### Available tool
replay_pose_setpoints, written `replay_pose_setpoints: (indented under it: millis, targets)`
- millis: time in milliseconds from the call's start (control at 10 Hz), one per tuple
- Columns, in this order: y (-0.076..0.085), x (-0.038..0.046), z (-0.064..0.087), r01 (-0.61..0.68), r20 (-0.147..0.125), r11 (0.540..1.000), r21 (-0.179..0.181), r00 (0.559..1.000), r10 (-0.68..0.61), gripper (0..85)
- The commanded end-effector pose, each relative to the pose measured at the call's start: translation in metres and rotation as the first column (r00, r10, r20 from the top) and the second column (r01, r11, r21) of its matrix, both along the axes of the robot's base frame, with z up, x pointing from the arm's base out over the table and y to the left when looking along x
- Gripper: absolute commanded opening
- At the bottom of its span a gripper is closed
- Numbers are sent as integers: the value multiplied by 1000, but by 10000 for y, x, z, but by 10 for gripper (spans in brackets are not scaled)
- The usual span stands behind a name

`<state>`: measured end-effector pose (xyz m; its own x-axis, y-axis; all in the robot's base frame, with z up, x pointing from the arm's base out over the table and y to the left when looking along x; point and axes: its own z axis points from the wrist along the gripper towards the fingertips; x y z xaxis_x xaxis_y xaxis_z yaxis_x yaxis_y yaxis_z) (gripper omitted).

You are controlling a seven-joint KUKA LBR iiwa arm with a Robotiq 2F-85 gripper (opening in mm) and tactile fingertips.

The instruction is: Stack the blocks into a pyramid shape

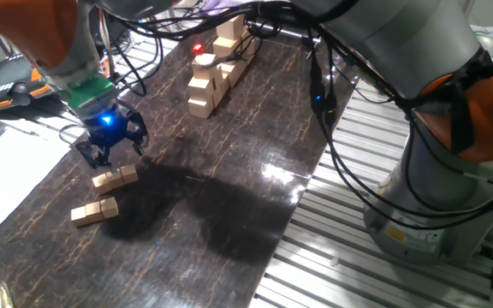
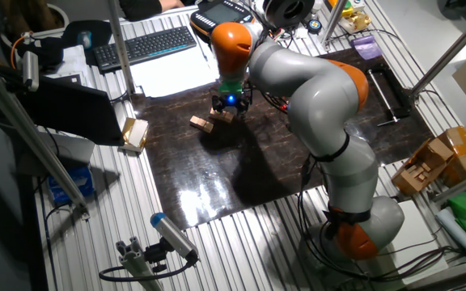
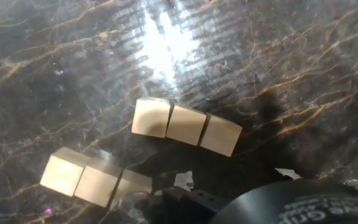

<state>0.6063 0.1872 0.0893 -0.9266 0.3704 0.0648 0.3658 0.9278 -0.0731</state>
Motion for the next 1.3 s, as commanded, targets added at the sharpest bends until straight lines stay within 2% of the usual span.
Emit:
replay_pose_setpoints:
  millis: [0, 200, 400, 500, 600, 800, 1000, 1200]
  targets:
    - [-8, 24, -59, 4, -3, 1000, 5, 1000, -4, 680]
    - [-11, 46, -228, 17, 10, 1000, 3, 1000, -17, 693]
    - [-22, 24, -324, 21, 19, 1000, 15, 1000, -22, 693]
    - [-28, 41, -358, 18, 26, 1000, 5, 1000, -18, 697]
    - [-37, 58, -402, 22, 32, 1000, 12, 999, -23, 697]
    - [-32, 81, -454, 26, 46, 1000, 11, 999, -27, 700]
    - [-82, 134, -471, 16, 48, 1000, 13, 999, -16, 703]
    - [-92, 151, -496, 11, 54, 1000, 11, 998, -11, 703]
